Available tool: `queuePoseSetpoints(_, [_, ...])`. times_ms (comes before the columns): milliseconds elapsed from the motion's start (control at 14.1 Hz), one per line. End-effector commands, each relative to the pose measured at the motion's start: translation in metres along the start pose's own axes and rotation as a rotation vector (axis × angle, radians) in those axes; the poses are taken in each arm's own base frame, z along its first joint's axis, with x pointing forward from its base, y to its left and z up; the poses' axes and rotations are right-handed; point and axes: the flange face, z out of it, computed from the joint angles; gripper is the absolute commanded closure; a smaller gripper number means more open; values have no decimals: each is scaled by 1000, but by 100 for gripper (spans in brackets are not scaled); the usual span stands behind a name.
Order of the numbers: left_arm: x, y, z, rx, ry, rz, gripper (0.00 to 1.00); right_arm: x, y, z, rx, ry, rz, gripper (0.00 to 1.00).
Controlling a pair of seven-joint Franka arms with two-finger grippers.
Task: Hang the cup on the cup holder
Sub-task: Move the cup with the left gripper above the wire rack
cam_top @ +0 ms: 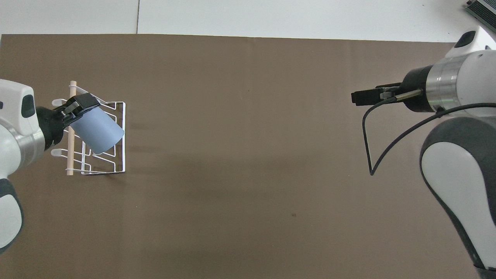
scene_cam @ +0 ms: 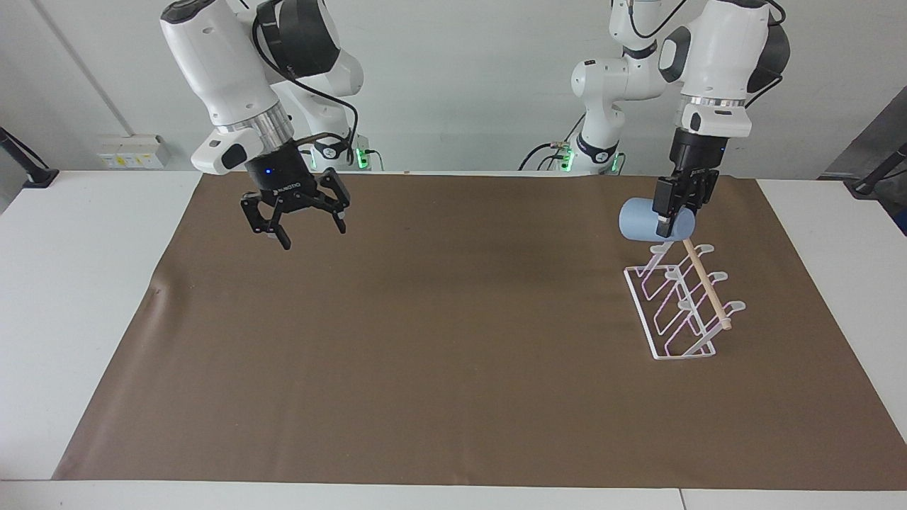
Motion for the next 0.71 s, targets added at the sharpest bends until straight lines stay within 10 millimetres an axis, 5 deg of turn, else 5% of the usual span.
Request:
queuePoseSetpoints(0, [19, 12, -6, 29, -16, 96, 100, -5, 18, -13, -72, -99, -19, 0])
queuePoseSetpoints(212, [25, 17, -1, 9, 5, 259, 100, -13, 40, -26, -178, -179, -125, 0])
queuePoseSetpoints(354, [33, 20, 21, -15, 38, 407, 100, -16, 50, -31, -258, -218, -198, 0])
queuePoseSetpoints(496, [38, 22, 44, -34, 70, 485, 100, -18, 42, -30, -311, -252, -240, 0])
queuePoseSetpoints(637, [42, 20, 44, -35, 85, 533, 100, -23, 48, -29, -297, -275, -184, 0])
